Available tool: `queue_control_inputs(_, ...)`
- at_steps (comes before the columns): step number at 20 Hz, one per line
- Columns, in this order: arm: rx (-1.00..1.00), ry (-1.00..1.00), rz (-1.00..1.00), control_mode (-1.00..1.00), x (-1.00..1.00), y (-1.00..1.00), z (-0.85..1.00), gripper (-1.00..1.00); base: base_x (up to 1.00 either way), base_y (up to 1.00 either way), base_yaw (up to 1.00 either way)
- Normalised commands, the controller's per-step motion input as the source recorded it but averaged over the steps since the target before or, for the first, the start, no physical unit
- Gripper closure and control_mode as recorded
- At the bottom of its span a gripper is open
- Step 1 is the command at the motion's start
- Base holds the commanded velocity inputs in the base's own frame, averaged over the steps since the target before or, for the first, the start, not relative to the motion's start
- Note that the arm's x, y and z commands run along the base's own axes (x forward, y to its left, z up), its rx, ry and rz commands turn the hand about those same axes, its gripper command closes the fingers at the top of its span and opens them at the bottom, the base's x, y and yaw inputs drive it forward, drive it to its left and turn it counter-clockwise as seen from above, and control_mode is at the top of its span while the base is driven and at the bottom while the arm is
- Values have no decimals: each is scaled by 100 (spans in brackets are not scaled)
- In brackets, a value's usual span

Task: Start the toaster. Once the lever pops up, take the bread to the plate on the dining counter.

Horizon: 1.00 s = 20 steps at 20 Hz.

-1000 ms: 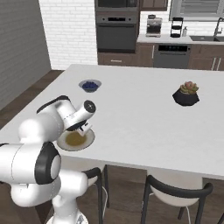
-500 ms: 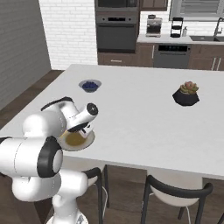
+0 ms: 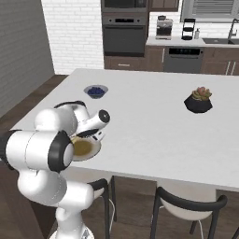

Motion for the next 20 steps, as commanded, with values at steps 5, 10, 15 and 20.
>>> queue_control_inputs(5, 0, 0, 6, -100, 0, 0, -36, 100, 0, 0, 0)
queue_control_inputs(10, 0, 0, 6, -100, 0, 3, -47, 100, 0, 0, 0)
queue_control_inputs(15, -1, 0, 4, -100, -3, 12, -39, -100, 0, 0, 0)
queue_control_inputs(20, -1, 0, 2, -100, -34, 12, -8, -100, 0, 0, 0)
